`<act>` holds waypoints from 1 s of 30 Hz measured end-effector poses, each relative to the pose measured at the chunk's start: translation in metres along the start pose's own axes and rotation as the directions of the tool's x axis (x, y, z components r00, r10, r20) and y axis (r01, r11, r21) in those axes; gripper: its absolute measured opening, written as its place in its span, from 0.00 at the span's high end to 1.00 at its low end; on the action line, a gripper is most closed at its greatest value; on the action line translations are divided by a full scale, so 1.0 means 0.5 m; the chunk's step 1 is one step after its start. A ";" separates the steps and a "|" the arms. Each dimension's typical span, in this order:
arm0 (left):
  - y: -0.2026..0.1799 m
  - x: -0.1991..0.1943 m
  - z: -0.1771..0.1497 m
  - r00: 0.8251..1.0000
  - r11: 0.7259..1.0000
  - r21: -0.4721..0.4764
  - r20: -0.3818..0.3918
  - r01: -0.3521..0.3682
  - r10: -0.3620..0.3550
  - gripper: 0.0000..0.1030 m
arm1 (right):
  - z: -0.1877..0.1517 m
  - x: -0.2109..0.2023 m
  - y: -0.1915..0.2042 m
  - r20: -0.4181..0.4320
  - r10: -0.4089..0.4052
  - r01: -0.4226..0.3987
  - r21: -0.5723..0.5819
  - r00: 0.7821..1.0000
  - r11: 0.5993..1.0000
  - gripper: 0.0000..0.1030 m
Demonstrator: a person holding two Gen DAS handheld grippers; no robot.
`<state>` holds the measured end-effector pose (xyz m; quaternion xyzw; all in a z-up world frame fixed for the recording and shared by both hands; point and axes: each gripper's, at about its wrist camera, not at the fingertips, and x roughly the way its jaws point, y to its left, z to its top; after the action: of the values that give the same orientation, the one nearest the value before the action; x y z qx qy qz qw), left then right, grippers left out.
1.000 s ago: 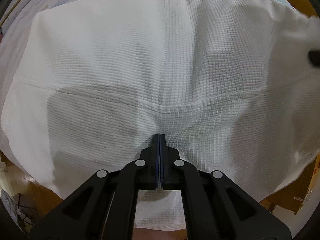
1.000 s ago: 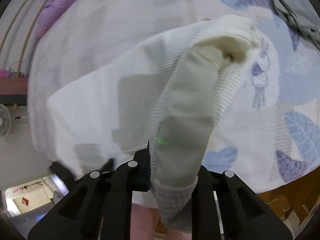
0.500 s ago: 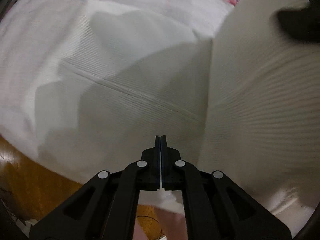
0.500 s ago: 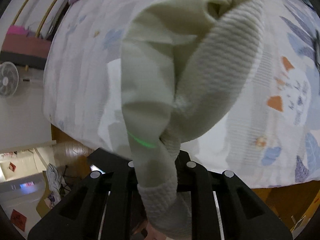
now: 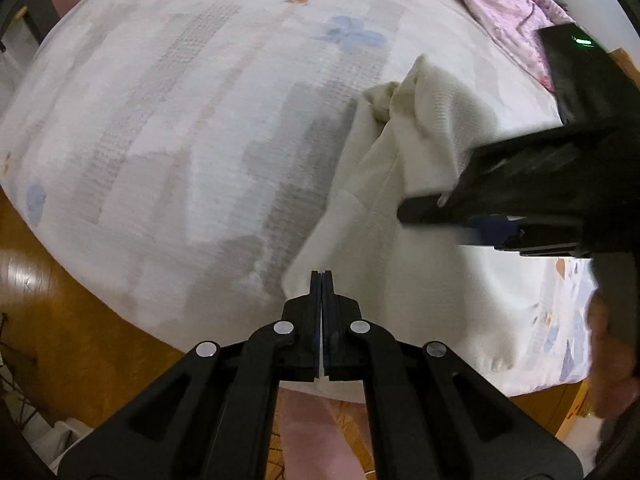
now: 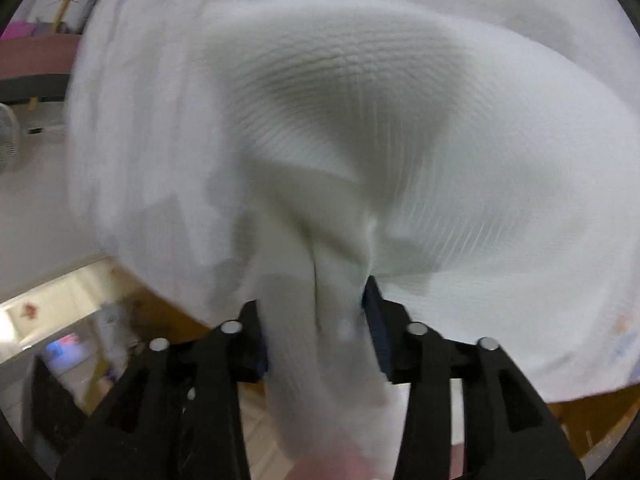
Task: Fold large clothes
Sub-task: 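Open both tools and release the folded jacket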
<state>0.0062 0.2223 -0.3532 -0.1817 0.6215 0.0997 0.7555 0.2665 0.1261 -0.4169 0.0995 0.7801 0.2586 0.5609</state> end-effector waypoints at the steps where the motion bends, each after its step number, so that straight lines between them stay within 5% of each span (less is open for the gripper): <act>1: -0.020 -0.008 0.008 1.000 1.000 0.002 -0.005 0.004 -0.004 0.99 | 0.001 -0.019 -0.003 0.016 0.056 -0.057 0.017 0.998 0.998 0.52; 4: -0.028 0.030 0.065 0.997 0.997 -0.015 -0.014 0.080 -0.080 0.90 | -0.004 -0.072 -0.008 0.064 0.027 -0.027 -0.008 0.998 1.000 0.44; 7: -0.064 0.037 0.063 0.983 0.986 -0.021 -0.072 0.165 -0.167 0.42 | -0.022 -0.121 -0.040 0.097 -0.018 0.017 0.013 0.995 1.000 0.42; 10: -0.088 0.068 0.055 0.959 0.965 -0.067 -0.112 0.254 -0.260 0.24 | -0.049 -0.151 -0.085 0.137 -0.032 0.024 0.064 0.990 0.998 0.40; 12: -0.102 0.113 0.047 0.957 0.970 -0.080 -0.165 0.229 -0.239 0.31 | -0.064 -0.171 -0.117 0.153 -0.032 0.015 0.113 0.988 0.994 0.40; 13: -0.107 0.117 0.050 0.963 0.978 -0.059 -0.170 0.201 -0.208 0.62 | -0.073 -0.178 -0.138 0.162 -0.030 0.008 0.140 0.986 0.990 0.40; 14: -0.112 0.119 0.052 0.966 0.984 -0.029 -0.186 0.178 -0.180 0.82 | -0.081 -0.189 -0.161 0.168 -0.028 0.000 0.165 0.985 0.986 0.40; 16: -0.106 0.104 0.058 0.952 0.972 -0.052 -0.199 0.228 -0.234 0.89 | -0.096 -0.200 -0.196 0.178 -0.031 -0.006 0.203 0.984 0.979 0.40; 24: -0.138 -0.019 0.123 0.977 0.971 0.147 -0.128 0.189 -0.171 0.91 | -0.058 -0.209 -0.160 0.214 -0.045 0.013 0.149 0.976 0.989 0.40; 28: -0.131 -0.002 0.191 0.990 0.978 0.172 -0.097 0.122 -0.107 0.91 | -0.036 -0.216 -0.150 0.260 -0.149 0.117 0.135 0.954 0.984 0.40; 30: -0.106 0.060 0.215 0.986 0.983 0.159 -0.155 0.093 -0.068 0.91 | -0.023 -0.204 -0.163 0.271 -0.168 0.131 0.151 0.948 0.980 0.41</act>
<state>0.1295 0.2142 -0.3570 -0.1501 0.6746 0.0031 0.7228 0.3028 0.0082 -0.3724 0.1124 0.7126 0.1467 0.6768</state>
